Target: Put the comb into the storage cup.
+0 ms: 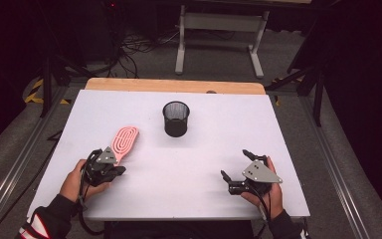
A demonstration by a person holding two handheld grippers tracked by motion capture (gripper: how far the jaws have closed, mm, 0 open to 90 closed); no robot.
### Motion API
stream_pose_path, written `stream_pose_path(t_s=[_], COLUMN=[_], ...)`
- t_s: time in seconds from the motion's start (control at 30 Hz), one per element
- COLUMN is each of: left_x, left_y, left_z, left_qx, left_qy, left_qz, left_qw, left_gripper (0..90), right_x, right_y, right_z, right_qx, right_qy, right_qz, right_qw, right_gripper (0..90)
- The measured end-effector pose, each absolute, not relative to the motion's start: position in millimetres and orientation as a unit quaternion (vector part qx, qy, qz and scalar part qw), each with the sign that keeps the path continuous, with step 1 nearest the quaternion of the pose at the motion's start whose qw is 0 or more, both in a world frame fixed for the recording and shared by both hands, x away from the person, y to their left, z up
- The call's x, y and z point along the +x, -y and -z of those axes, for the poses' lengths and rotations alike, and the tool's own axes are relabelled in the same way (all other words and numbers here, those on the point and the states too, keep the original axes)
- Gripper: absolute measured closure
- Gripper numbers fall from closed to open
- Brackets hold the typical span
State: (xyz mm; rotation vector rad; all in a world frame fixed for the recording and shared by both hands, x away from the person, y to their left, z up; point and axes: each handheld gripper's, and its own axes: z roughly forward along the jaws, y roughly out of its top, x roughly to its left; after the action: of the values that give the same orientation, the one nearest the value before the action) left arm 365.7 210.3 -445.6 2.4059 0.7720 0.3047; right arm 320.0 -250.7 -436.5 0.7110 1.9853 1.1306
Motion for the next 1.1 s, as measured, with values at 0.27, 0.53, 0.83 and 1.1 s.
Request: stream_pose_path(t_s=[0.27, 0.53, 0.83, 1.1], left_x=[363.3, 362.5, 360.6, 356.0], left_y=[-224.0, -232.4, -233.3, -236.2], left_z=[446.2, 446.9, 444.3, 434.2], left_qx=[0.9, 0.896, 0.894, 0.885], left_qy=[-0.302, -0.311, -0.309, -0.306], left_qz=[-0.117, -0.122, -0.126, -0.135], left_qw=[0.292, 0.291, 0.301, 0.323], left_gripper=[87.9, 87.6, 87.2, 85.4], right_x=[320.5, 320.4, 320.1, 320.0], right_y=[250.5, 251.7, 252.4, 252.5], right_z=[436.8, 436.1, 435.8, 435.5], right_qx=[0.278, 0.28, 0.279, 0.277], right_qy=[-0.772, -0.769, -0.769, -0.768], right_qz=[-0.439, -0.443, -0.442, -0.443], right_qw=[0.366, 0.367, 0.368, 0.369], right_gripper=[5.6, 5.6, 5.6, 5.6])
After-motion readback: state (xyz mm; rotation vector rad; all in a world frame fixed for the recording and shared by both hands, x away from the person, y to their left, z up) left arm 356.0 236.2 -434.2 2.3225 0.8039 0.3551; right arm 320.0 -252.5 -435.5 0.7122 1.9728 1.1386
